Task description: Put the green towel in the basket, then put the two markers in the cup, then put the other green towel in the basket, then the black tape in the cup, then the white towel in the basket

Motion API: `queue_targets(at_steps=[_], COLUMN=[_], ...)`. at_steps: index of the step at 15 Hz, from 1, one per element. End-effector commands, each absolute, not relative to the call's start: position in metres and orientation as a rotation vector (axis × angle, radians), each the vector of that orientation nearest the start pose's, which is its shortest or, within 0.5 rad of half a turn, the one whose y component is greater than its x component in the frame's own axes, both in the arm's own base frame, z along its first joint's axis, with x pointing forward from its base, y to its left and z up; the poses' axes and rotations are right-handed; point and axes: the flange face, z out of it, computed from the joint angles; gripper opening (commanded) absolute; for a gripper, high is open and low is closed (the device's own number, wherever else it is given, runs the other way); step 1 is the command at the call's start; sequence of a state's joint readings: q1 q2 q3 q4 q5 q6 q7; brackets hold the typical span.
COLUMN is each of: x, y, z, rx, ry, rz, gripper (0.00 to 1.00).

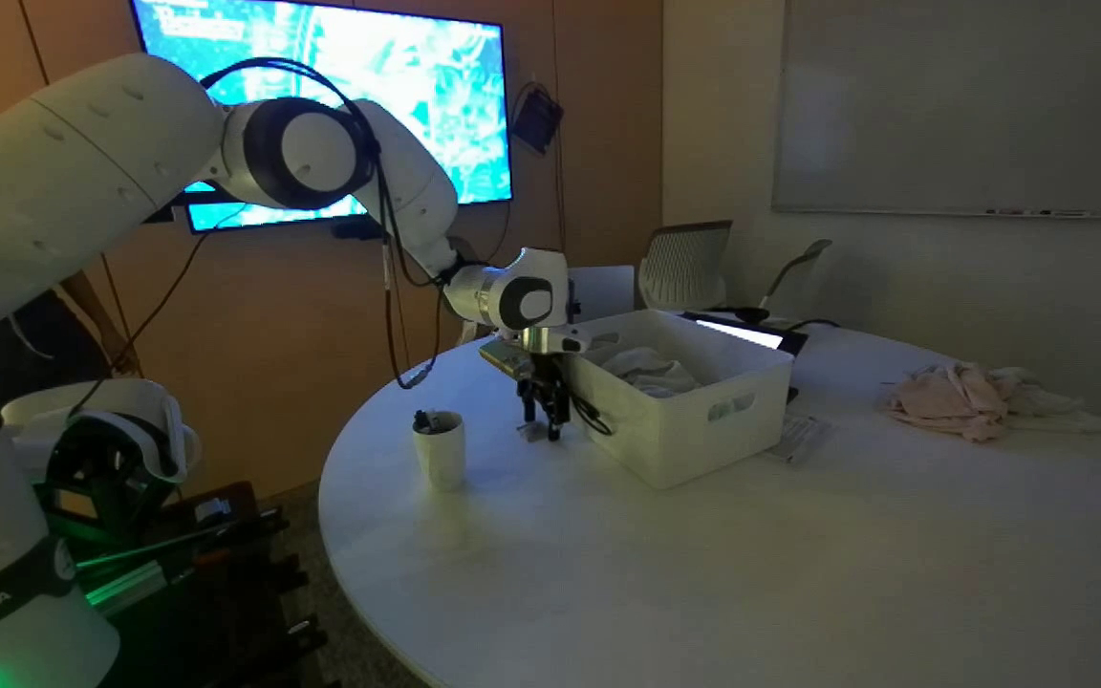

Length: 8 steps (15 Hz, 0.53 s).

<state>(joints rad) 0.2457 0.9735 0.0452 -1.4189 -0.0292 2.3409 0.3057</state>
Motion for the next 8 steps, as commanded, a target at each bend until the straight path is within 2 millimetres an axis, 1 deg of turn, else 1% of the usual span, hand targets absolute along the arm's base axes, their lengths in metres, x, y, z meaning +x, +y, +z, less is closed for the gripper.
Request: queue_targets(at_steps=[1, 4, 5, 6, 8], x=[0.691, 0.6907, 0.6908, 0.6903, 0.6904], y=[0.1953, 0.1921, 0.1917, 0.1914, 0.1917], z=[0.1014, 0.0988, 0.0976, 0.0979, 0.1012], rx=[-3.103, -3.096, -3.094, -3.097, -3.106], ry=[-0.003, 0.002, 0.005, 0.006, 0.007], rz=[0.117, 0.133, 0.134, 0.139, 0.147], gripper=[1.0, 1.0, 0.75, 0.73, 0.6])
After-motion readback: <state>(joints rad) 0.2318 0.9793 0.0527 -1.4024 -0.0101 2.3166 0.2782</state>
